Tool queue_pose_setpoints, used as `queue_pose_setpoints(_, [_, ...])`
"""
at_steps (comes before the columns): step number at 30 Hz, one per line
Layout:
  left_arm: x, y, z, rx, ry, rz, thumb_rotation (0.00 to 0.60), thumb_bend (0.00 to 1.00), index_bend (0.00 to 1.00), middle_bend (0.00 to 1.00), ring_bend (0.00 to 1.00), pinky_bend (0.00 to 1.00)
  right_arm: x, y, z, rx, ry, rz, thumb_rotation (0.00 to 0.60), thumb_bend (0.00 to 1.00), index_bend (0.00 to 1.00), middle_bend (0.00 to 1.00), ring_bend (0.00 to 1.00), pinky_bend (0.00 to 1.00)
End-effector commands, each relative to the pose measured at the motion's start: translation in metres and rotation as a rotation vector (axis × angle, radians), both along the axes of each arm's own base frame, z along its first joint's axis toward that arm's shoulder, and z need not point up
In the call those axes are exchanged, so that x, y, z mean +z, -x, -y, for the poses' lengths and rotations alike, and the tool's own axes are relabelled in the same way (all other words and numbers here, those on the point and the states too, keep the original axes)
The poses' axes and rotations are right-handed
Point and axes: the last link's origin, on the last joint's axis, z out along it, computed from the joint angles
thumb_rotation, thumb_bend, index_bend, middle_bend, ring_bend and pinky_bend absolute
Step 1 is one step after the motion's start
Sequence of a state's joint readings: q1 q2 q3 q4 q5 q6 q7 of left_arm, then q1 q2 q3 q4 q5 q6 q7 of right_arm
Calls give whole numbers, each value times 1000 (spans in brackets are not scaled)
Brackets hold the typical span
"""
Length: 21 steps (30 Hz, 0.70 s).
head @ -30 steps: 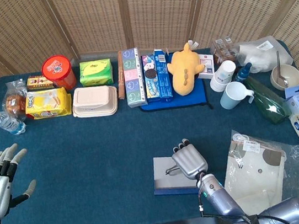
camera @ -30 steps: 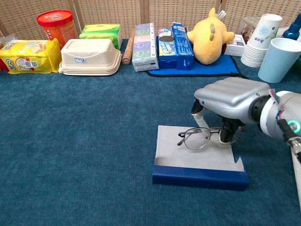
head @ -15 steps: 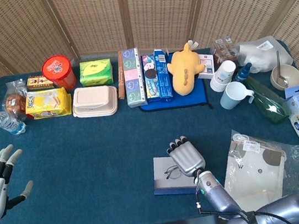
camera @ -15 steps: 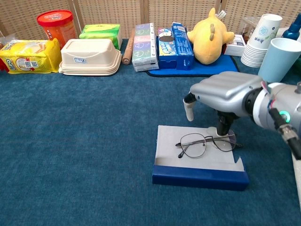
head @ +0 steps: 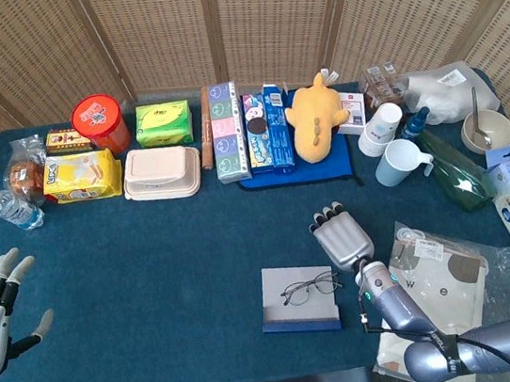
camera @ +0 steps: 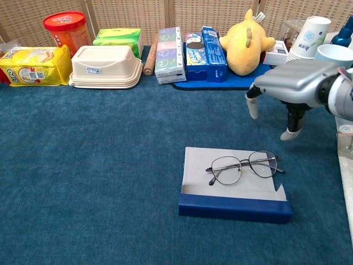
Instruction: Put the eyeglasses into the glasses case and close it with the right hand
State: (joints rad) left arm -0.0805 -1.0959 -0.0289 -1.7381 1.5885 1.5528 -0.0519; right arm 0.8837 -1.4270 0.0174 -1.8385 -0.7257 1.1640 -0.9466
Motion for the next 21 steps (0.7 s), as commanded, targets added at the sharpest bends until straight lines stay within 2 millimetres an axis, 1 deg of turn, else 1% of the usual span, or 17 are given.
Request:
queue_pose_setpoints(1, [0,-1,0,-2,1,-1,600,285,93,25,0,0,3,14,1,-2,-7,-14,600,39,390,245,192,189])
queue_pose_setpoints(5, [1,-3,0,-8,0,-3,600,285,93,25,0,0,1,26,-3,-13,-27,-10,600,17,392,251,192,190])
queue_pose_setpoints(8, [0,-5,0,-16,-1,-2,600,285,93,26,0,0,-1,28,-6,-13,-39,6,600,16,392,255,192,190])
queue_pose_setpoints(14, [1,-7,1,-21,-4,-3,600,285,93,26,0,0,-6,22,-10,16,-57,21,600,5,409,258,192,190])
queue_pose_setpoints(21, [2,-5,3,-17,-8,-1,600,285,94,26,0,0,-16,11,-17,43,-97,29,600,3,412,259,191,190])
